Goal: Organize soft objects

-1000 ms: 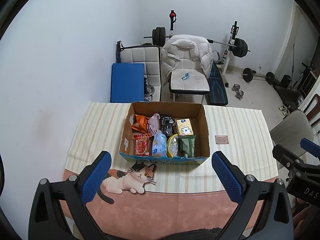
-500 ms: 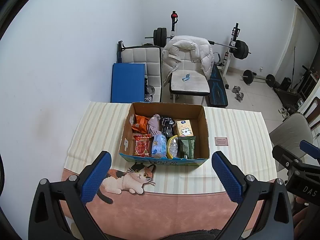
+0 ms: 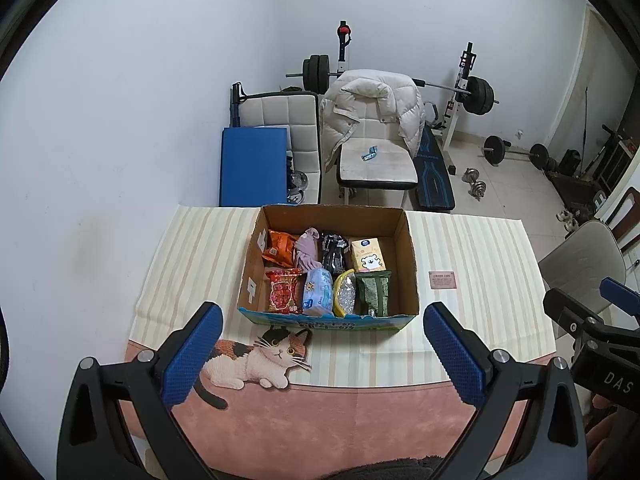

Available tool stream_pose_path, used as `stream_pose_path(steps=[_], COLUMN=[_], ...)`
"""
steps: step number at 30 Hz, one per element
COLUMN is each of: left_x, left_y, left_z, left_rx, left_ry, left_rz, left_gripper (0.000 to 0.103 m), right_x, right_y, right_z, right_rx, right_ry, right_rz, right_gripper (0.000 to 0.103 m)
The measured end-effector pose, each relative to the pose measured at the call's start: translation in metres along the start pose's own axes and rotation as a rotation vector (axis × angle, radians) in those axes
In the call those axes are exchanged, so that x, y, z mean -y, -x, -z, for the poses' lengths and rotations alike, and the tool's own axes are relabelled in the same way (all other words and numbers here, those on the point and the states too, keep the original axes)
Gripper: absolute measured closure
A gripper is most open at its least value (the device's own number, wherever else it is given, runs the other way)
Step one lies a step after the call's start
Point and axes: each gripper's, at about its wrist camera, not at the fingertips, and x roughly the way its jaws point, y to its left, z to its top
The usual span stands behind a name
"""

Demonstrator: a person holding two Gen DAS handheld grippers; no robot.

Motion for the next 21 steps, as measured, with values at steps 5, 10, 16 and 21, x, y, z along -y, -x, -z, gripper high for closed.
stream_pose_path(steps=[5,10,16,21], left_x=[0.0001,0.0000,-0.0003,-0.0012], left_y=[0.0001,-0.0002,-0.0007,-0.0011], left_z=[-0.0002,-0.0001,0.0003,-0.0001], left_rx=[0.001,0.002,0.001,0.001], left_ry=[0.000,-0.001,-0.002,-0.004], left_rz=[0.001,0.001,0.005,0.005], left_gripper=[0.000,0.000,0.000,0.000], right_x=[0.0005,0.0004,0.0007,0.0014], right_y=[0.0003,0.0015,0.0052,0.0070], right_z=[0.0000,-0.0001,0.0000,-0.0004], right_rx=[0.000,0.005,0.014,0.018], right_ry=[-0.001,-0.006,-0.017,-0.019], right_rz=[0.001,0.002,0.009,0.009], right_gripper=[0.000,0.000,0.000,0.000])
